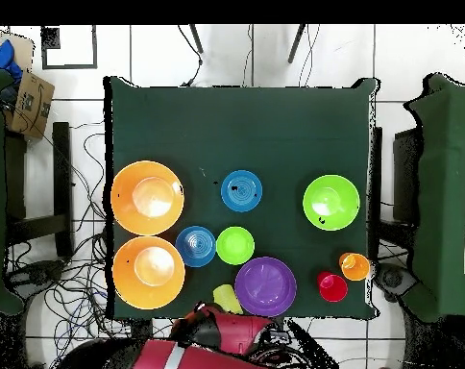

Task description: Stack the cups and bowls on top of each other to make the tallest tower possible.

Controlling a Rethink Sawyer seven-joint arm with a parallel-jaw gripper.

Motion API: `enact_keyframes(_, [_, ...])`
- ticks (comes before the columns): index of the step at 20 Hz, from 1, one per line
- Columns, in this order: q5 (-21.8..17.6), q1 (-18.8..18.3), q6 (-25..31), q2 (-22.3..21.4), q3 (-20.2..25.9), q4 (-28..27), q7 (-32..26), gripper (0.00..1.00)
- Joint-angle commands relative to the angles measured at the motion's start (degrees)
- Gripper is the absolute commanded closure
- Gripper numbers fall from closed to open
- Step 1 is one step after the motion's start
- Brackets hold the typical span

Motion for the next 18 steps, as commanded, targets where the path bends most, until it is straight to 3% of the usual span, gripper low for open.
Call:
enact_keyframes(1, [2.6, 1.7, 9.0, -2.0, 5.3, -5.0, 4.8, 0.0])
enact_keyframes(10, [2.1, 1.4, 10.0, -3.9, 6.0, -5.8, 5.2, 0.0])
enact_keyframes(18, [0.4, 0.6, 4.1, -2.9, 7.4, -4.8, 5.8, 0.0])
